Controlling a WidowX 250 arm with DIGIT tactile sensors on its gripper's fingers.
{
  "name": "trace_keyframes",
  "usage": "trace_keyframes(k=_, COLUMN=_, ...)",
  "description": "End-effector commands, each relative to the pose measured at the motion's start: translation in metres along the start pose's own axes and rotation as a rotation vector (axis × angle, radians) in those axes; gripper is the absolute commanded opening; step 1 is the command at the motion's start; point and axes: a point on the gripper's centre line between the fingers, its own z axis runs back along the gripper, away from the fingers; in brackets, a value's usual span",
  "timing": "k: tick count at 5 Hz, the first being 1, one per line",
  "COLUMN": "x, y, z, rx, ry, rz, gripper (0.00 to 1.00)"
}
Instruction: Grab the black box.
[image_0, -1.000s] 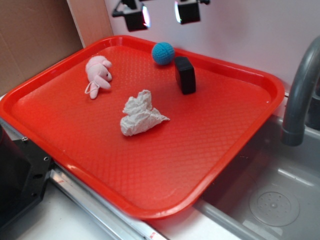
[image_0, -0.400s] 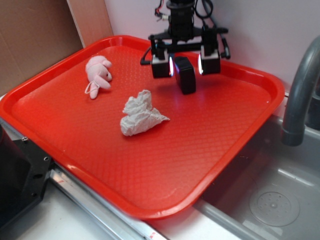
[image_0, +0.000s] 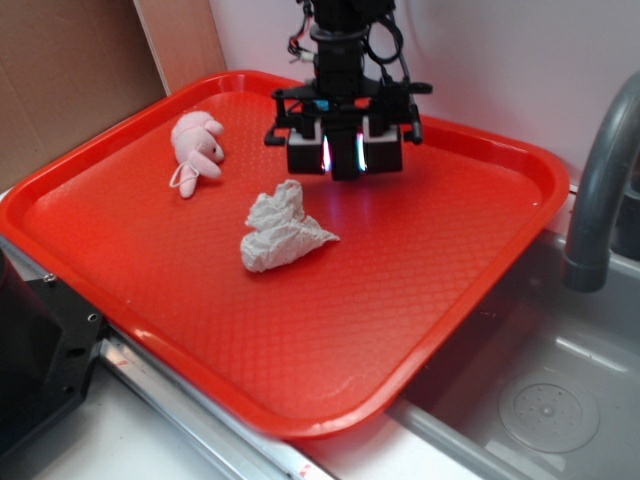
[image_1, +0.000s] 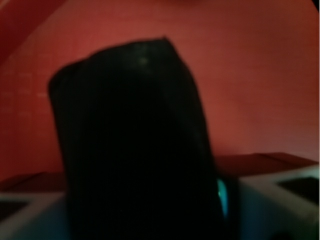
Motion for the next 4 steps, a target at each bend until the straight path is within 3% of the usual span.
trace_keyframes(k=1, x=-0.028, y=0.034, z=0.109, rx=-0.272, ry=-0.153, rz=-0.414, gripper=0.00)
trace_keyframes(k=2, x=-0.025, y=0.067, z=0.160, rx=-0.291, ry=0.006, rz=-0.461, gripper=0.00)
trace_keyframes(k=3, x=-0.024, y=0.076, z=0.195, rx=-0.307, ry=0.078, rz=-0.508, gripper=0.00)
trace_keyframes(k=4, x=-0.024, y=0.067, z=0.195, rx=-0.192, ry=0.047, rz=-0.414, gripper=0.00)
